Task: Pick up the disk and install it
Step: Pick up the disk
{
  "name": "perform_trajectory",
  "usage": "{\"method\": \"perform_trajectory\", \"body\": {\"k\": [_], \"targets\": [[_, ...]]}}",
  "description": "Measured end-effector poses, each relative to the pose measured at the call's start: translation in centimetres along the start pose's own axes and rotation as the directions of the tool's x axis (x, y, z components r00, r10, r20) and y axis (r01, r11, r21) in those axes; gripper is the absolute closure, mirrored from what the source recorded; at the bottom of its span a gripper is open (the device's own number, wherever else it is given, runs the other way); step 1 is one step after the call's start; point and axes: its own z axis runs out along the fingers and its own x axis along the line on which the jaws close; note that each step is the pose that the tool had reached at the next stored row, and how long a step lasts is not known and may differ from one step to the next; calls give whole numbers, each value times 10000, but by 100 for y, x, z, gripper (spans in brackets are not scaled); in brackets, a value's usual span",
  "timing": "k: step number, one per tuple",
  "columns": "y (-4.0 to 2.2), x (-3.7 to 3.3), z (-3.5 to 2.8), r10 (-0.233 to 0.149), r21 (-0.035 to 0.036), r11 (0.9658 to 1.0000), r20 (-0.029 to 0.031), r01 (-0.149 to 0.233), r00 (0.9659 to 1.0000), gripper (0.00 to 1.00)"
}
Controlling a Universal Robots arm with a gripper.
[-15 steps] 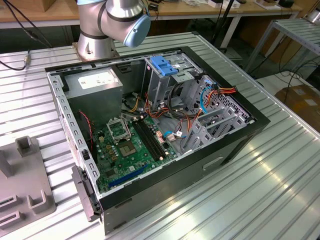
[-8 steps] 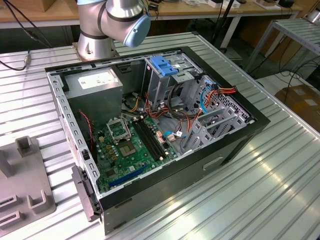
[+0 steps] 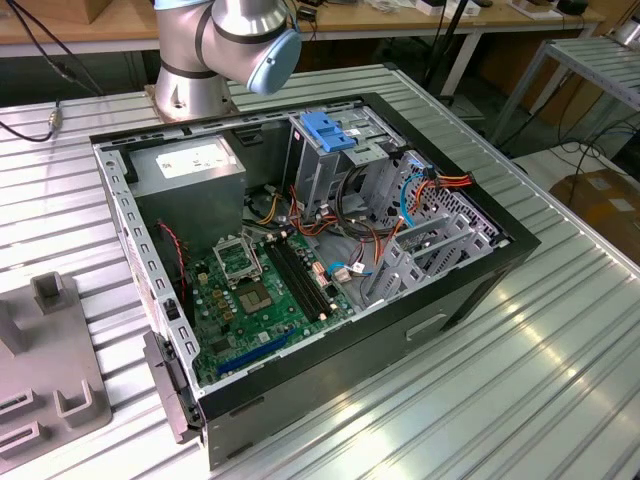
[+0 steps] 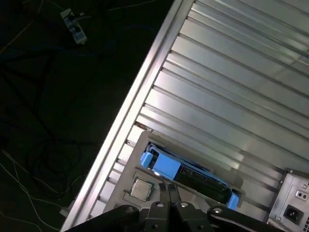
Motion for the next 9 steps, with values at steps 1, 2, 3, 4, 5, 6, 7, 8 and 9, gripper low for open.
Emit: {"method": "perform_trajectory", "body": {"k": [1,2,3,4,5,6,7,8,9], "targets": [[0,0,1,-197,-5,9998,-8,197,9998,90],[0,0,3,-386,-10,9993,-16,386,9993,90],[0,0,4,-708,-18,9975,-31,708,9975,90],[0,0,8,-1114,-30,9938,-47,1114,9938,90],[0,0,9,-1314,-36,9913,-55,1314,9913,90],[0,0,10,-1496,-41,9887,-63,1496,9887,90],[0,0,12,-1845,-53,9828,-76,1845,9828,90],[-1,0,14,-2256,-67,9742,-93,2256,9742,90],[0,1,15,-2504,-75,9681,-102,2504,9681,90]]}}
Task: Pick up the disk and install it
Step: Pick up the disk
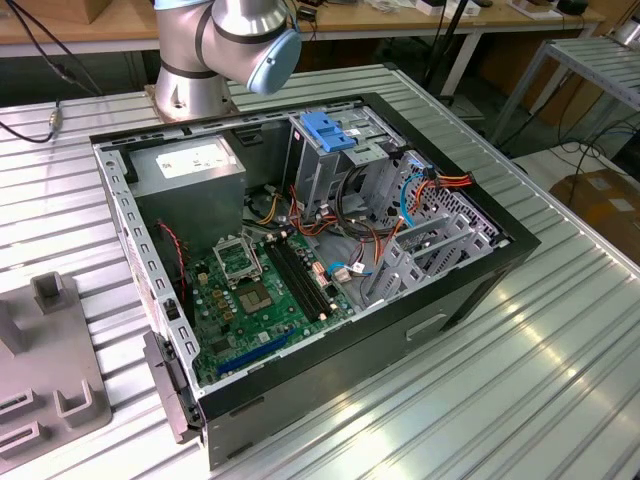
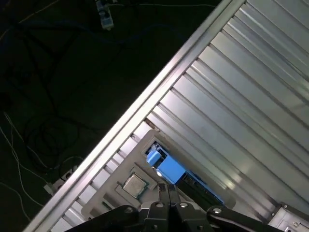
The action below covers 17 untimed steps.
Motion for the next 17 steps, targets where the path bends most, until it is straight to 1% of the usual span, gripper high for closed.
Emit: {"method": "perform_trajectory", "body": {"k": [1,3,5,6,7,8,9,11,12,13,14,15,16,17], "targets": [[0,0,1,-185,-5,9998,-8,185,9998,90],[0,0,3,-598,-16,9982,-26,598,9982,90],[0,0,5,-984,-26,9951,-42,984,9951,90],[0,0,6,-1254,-34,9921,-54,1254,9921,90],[-1,0,7,-1556,-44,9878,-66,1556,9878,90],[-1,0,9,-1750,-50,9846,-74,1749,9845,90],[-1,0,10,-2023,-59,9793,-85,2023,9793,90],[-1,0,13,-2809,-87,9597,-114,2808,9597,90],[-1,0,15,-3157,-100,9488,-126,3156,9488,90],[-1,0,16,-3404,-110,9403,-135,3403,9402,90],[-1,0,17,-3588,-117,9334,-142,3586,9333,90],[-2,0,19,-3911,-131,9203,-153,3910,9202,90],[-2,0,20,-4151,-142,9098,-161,4149,9096,90],[-2,0,21,-4328,-150,9014,-167,4326,9013,90]]}}
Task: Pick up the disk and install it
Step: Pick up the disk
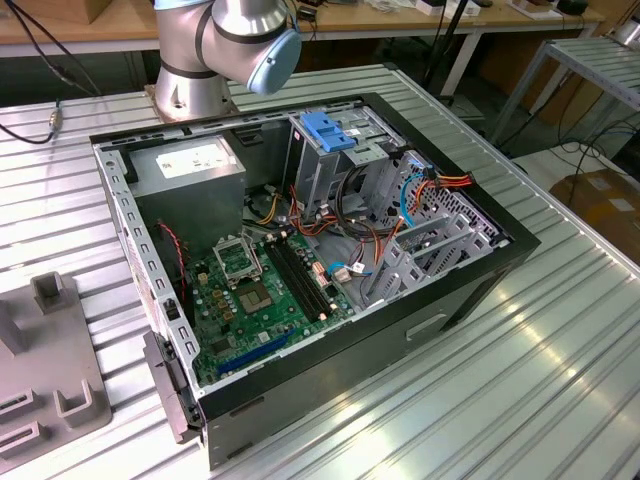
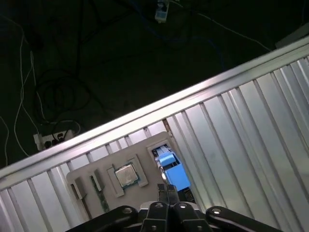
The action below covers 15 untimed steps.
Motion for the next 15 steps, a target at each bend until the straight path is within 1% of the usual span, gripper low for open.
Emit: {"method": "perform_trajectory", "body": {"k": [1,3,6,7,8,9,10,11,12,13,14,15], "targets": [[0,0,1,-249,-6,9997,-11,249,9997,90],[0,0,3,-609,-16,9981,-27,609,9981,90],[0,0,6,-1166,-32,9932,-50,1166,9932,90],[0,0,8,-1479,-42,9890,-63,1479,9890,90],[0,0,9,-1801,-52,9836,-76,1801,9836,90],[0,0,11,-1989,-58,9800,-83,1989,9800,90],[0,0,12,-2197,-65,9756,-91,2197,9755,90],[0,0,15,-2808,-88,9597,-114,2807,9597,90],[-1,0,18,-3326,-105,9431,-133,3324,9430,90],[-1,0,21,-3571,-114,9340,-141,3570,9340,90],[-1,0,23,-3754,-120,9268,-147,3752,9267,90],[-1,0,27,-3992,-118,9169,-156,3990,9167,90]]}}
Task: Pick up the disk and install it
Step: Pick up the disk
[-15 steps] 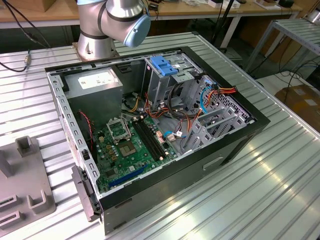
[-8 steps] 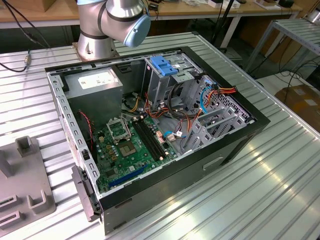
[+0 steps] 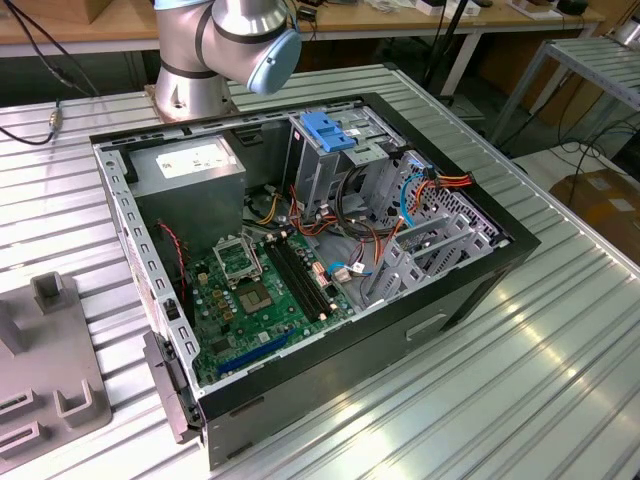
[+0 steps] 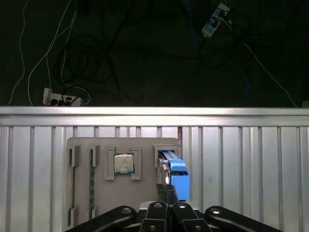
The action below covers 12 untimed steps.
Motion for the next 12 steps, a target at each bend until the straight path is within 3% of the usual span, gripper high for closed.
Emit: {"method": "perform_trajectory", "body": {"k": [2,4,6,11,12], "targets": [[-1,1,18,-117,163,9998,-10,117,9999,90],[-7,-1,35,-119,219,9997,-12,119,9999,90],[-18,-21,60,-108,231,9997,-12,108,9999,83],[-37,-61,132,27,243,9997,-8,-27,10000,47],[-38,-64,144,39,246,9997,-8,-39,10000,47]]}}
